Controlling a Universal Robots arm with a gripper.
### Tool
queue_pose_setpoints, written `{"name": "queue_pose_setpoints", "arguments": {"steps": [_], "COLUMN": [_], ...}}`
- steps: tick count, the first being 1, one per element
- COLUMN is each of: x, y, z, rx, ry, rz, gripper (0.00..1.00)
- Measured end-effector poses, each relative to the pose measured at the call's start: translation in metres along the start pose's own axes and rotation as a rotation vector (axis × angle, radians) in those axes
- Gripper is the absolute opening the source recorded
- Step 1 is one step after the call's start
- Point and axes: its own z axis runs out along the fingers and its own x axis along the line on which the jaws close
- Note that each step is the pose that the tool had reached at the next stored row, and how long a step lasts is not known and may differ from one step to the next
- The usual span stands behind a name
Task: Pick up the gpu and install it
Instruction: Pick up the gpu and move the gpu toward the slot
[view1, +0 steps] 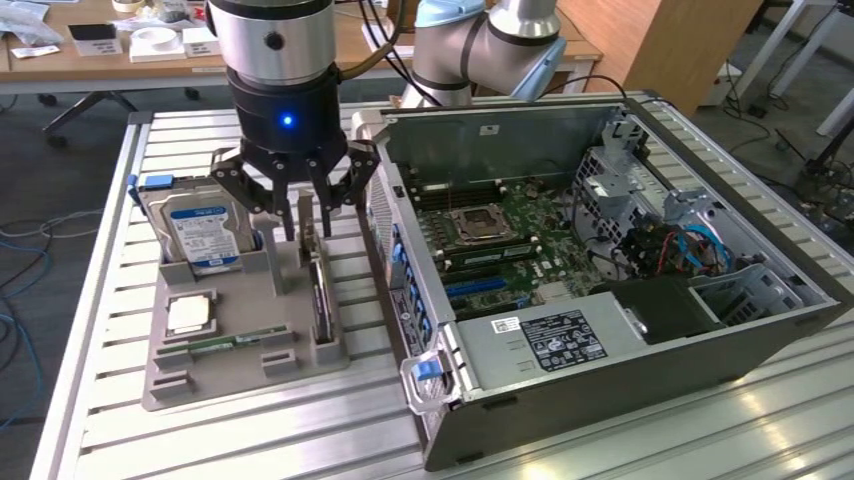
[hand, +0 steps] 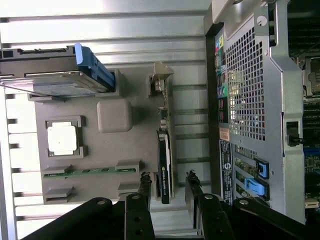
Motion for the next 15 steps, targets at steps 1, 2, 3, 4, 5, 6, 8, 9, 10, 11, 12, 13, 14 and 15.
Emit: {"name": "queue_pose_setpoints", "arguments": {"steps": [1, 2, 3, 4, 5, 6, 8, 9, 10, 11, 12, 13, 14, 15], "x": [0.0000, 0.0000, 0.0000, 0.0000, 0.0001, 0.0000, 0.0001, 0.0001, 0.0001, 0.0001, 0.0001, 0.0001, 0.0001, 0.0002], "y": [0.0000, 0.0000, 0.0000, 0.0000, -0.0001, -0.0001, -0.0001, -0.0002, -0.0002, -0.0002, -0.0002, -0.0002, -0.0002, -0.0002], "z": [0.0000, 0.0003, 0.0008, 0.0013, 0.0017, 0.0022, 0.0030, 0.0033, 0.0035, 0.0038, 0.0040, 0.0042, 0.0046, 0.0048], "rx": [0.0001, -0.0001, -0.0003, -0.0002, 0.0000, 0.0000, 0.0000, 0.0001, 0.0002, 0.0001, 0.0001, 0.0000, 0.0001, 0.0000], "ry": [0.0000, 0.0000, -0.0003, -0.0002, 0.0001, -0.0001, 0.0001, 0.0001, 0.0001, 0.0001, 0.0001, 0.0000, 0.0000, 0.0000], "rz": [0.000, 0.000, 0.000, 0.000, 0.000, 0.000, 0.000, 0.000, 0.000, 0.000, 0.000, 0.000, 0.000, 0.000], "gripper": [0.42, 0.42, 0.42, 0.42, 0.42, 0.42, 0.42, 0.42, 0.42, 0.42, 0.42, 0.42, 0.42, 0.42]}}
